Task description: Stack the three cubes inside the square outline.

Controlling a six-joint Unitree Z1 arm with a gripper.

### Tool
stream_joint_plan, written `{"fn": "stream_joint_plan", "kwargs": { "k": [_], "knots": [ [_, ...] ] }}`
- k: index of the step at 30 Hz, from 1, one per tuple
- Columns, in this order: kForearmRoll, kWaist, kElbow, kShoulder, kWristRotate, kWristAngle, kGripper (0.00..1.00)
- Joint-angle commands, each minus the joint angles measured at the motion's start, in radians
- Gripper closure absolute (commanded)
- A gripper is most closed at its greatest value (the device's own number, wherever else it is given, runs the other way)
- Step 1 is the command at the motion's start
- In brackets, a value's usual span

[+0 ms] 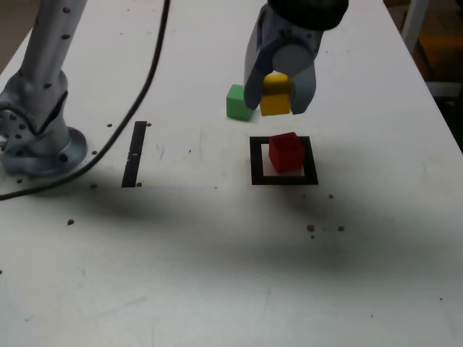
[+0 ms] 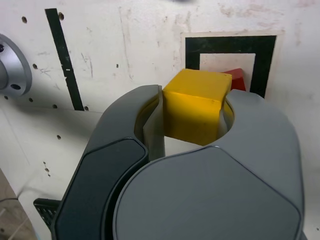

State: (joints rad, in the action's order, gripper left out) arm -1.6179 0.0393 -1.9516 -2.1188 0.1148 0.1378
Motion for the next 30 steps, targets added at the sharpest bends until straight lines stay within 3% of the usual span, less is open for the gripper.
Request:
{"fn": "stream_joint_plan", "kwargs": {
  "k": [1, 13, 30],
  "knots": [
    [-0.022, -0.002, 0.004, -0.005, 0.012, 0.001, 0.87],
    [-0.022, 0.044, -0.025, -0.043, 0.063, 0.067, 0.86],
    [-0.022, 0.002, -0.06, -0.109, -0.007, 0.048, 0.79]
  ]
}}
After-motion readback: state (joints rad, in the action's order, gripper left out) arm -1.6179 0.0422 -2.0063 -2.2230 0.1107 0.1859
